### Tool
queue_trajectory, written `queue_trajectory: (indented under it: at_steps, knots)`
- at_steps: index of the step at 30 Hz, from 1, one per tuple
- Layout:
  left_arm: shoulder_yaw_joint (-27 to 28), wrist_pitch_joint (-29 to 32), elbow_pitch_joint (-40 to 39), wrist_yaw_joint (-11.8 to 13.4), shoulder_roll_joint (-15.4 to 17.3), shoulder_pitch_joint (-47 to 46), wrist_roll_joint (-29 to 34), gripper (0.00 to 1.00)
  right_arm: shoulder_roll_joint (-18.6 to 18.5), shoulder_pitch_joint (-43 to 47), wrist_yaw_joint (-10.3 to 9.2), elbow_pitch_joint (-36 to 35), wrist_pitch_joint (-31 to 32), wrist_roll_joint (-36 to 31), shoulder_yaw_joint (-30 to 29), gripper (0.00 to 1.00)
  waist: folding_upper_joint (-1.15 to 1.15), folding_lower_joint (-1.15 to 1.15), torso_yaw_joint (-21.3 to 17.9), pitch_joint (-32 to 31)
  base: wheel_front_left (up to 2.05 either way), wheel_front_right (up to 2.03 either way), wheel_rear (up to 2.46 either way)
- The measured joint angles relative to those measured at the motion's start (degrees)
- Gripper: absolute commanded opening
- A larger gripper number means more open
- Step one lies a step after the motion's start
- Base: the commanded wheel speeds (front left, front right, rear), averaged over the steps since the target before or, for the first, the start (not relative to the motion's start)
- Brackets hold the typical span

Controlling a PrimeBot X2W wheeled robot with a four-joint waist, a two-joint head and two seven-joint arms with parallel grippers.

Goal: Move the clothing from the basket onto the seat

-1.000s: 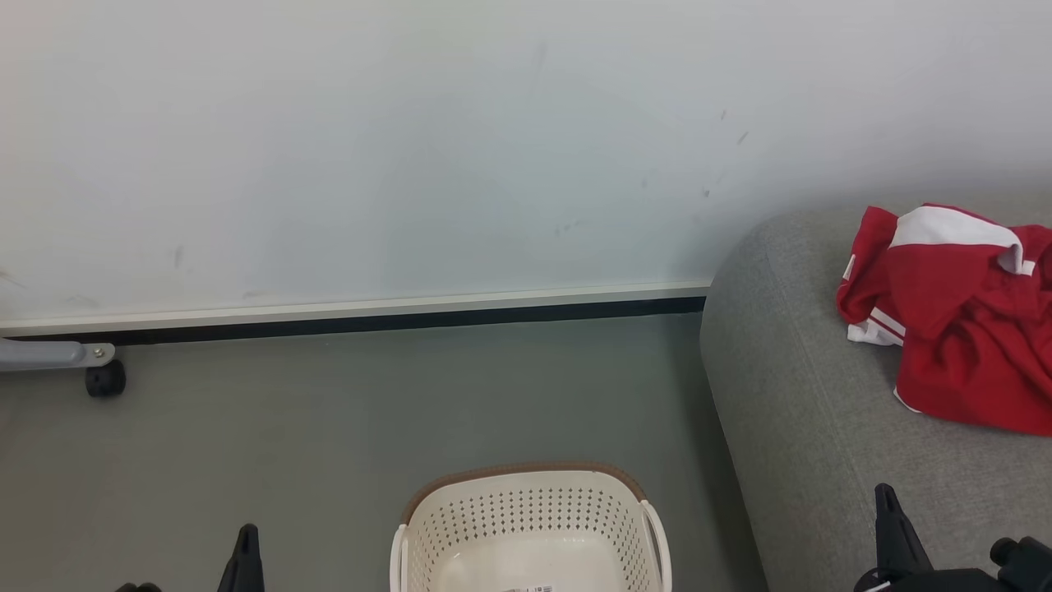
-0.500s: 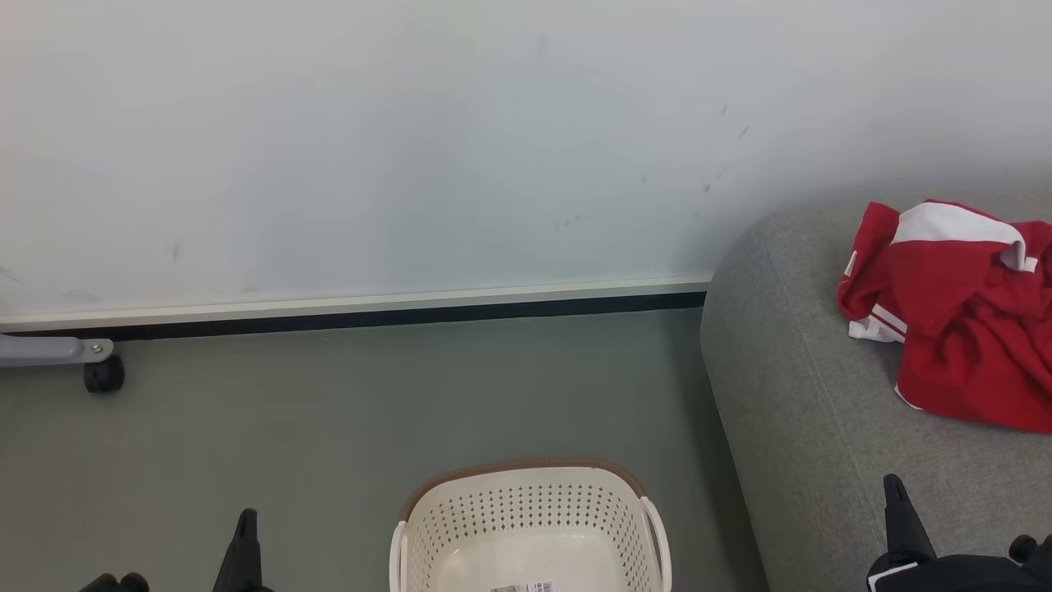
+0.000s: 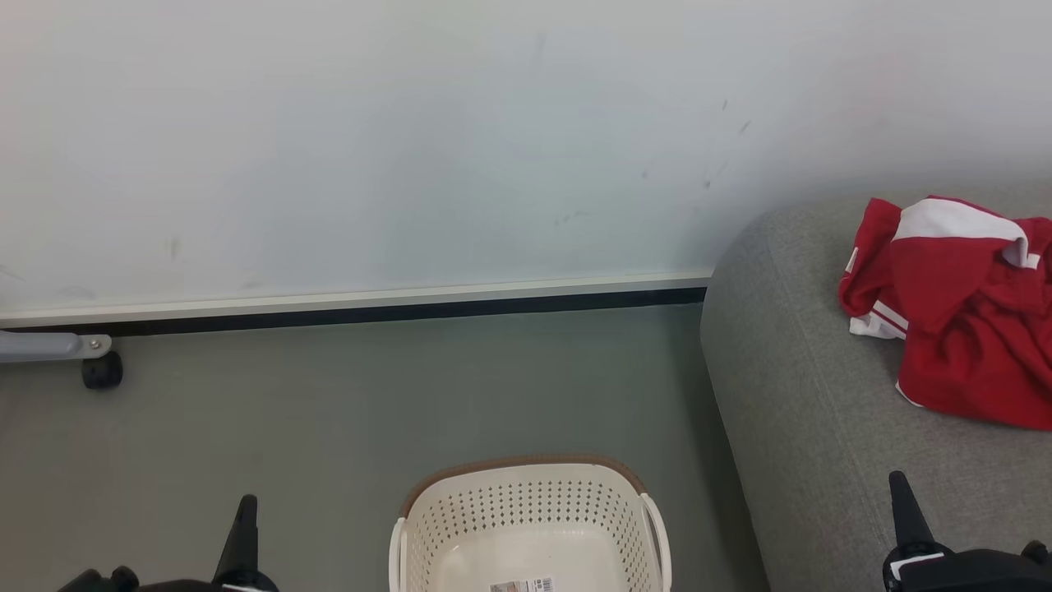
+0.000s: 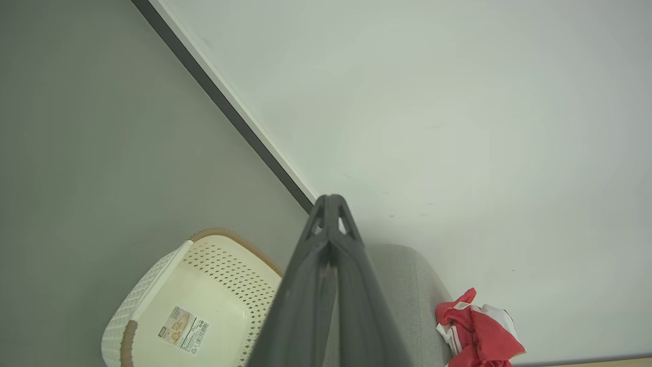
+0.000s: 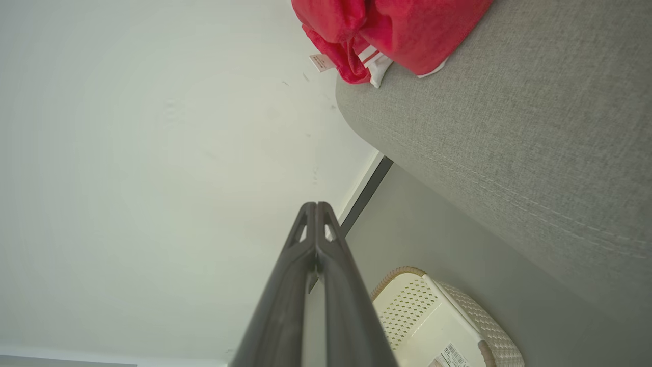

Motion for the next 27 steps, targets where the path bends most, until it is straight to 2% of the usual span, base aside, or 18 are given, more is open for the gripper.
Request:
queue_trajectory:
  at_steps: [27]
  knots:
    - [3.6,5.5,1.7,-4.1,-1.5,-4.0,-18.3,0.00,1.9,-3.3,3.90,2.5,5.4,19.2,-5.4,0.00,0.00,-0.01,-0.1,0.9,0.00,0.00,0.00]
